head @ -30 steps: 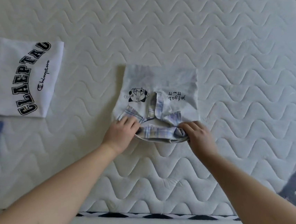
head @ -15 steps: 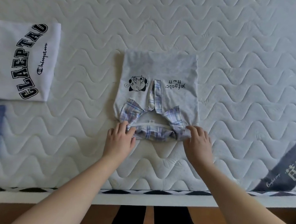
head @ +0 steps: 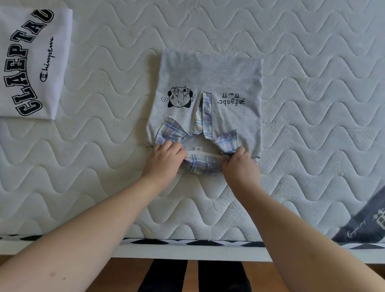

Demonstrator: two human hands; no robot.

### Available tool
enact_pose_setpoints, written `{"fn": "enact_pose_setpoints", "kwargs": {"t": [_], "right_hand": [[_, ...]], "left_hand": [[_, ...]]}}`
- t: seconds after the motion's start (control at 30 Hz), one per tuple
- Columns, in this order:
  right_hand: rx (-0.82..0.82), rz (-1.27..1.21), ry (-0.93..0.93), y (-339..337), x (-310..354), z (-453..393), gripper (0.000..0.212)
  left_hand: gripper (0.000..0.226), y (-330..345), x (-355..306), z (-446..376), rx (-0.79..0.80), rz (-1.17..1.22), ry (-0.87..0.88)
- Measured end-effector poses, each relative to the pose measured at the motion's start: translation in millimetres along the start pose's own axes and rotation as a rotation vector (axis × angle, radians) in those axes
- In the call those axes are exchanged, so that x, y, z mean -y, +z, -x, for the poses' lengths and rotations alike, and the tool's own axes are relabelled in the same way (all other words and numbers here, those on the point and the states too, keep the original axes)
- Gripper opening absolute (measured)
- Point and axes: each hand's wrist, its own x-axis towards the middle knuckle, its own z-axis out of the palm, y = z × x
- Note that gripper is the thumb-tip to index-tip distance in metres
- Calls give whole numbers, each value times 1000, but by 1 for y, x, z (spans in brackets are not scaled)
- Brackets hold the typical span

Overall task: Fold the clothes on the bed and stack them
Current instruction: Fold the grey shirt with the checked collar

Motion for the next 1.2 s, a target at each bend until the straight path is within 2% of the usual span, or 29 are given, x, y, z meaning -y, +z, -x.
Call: {"fn": "enact_pose_setpoints", "kwargs": {"t": [0.1, 0.17, 0.23, 0.33, 0.37, 0.43, 0.57, 0.63, 0.77, 0.87, 0.93, 1.0, 1.1, 1.2], "right_hand": [[39, -22, 31, -10, 0, -8, 17], [55, -193, 111, -24, -4, -13, 20], [41, -512, 194, -35, -11, -16, 24], [16, -1168, 323, -45, -21, -15, 17], [9, -1295, 352, -46, -25, -13, 13], [10, -1386, 411, -43, -31, -12, 11], [142, -1233, 475, -28, -35, -6, 20], [211, -1093, 431, -19, -31, 1, 27], [130, -747, 282, -8, -17, 13, 33], [108, -823, 360, 0, -4, 15, 37], [62, -829, 397, 3, 4, 15, 33], [17, -784, 441, 3, 10, 16, 30], [-108, -619, 475, 3, 13, 16, 64], [-269, -689, 424, -8, 12, 6, 69]], "left_hand": [[28, -12, 6, 1, -57, 17, 29], [30, -20, 9, 1, -118, 6, 34], [33, -24, 12, 1, -208, -13, 25], [32, -23, 14, 3, -309, -46, 13], [29, -20, 14, 7, -328, -44, 25], [26, -12, 9, 15, -328, 18, 31], [34, 5, -6, 30, -204, 208, -41], [33, 10, -11, 34, -143, 270, -63], [35, 17, -18, 38, -36, 331, -85], [35, 19, -22, 37, 81, 440, -152], [35, 19, -22, 34, 145, 516, -217], [30, 15, -19, 31, 144, 541, -270], [19, 1, -14, 29, 40, 469, -295], [14, -9, -7, 18, -78, 480, -291]]}}
